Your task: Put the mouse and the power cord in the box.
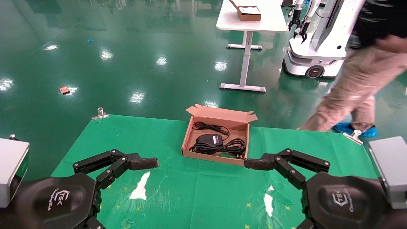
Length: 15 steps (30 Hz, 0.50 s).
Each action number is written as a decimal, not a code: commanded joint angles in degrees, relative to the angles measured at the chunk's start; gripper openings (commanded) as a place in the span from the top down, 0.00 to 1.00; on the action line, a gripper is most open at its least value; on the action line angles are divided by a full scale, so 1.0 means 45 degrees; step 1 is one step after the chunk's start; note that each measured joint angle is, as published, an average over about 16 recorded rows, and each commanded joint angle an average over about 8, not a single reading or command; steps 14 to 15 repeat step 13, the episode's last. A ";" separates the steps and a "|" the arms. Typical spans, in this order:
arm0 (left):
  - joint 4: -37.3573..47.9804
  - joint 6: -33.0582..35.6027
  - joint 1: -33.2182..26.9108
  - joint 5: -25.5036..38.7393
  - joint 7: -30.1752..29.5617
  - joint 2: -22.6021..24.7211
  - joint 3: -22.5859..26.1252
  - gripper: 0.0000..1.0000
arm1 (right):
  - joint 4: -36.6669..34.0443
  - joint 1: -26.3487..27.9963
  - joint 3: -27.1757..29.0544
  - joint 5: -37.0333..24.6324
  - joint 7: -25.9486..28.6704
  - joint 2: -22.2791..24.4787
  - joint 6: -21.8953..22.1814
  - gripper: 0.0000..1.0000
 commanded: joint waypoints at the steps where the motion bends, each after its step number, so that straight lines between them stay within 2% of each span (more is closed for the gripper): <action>1: 0.0004 -0.0007 -0.0002 0.0004 0.0001 0.0005 0.0002 0.00 | -0.0012 0.0010 -0.0004 -0.0007 -0.0004 -0.0003 0.0003 0.00; 15: 0.0013 -0.0020 -0.0009 0.0012 0.0001 0.0014 0.0010 0.00 | -0.0042 0.0034 -0.0013 -0.0024 -0.0013 -0.0011 0.0017 0.00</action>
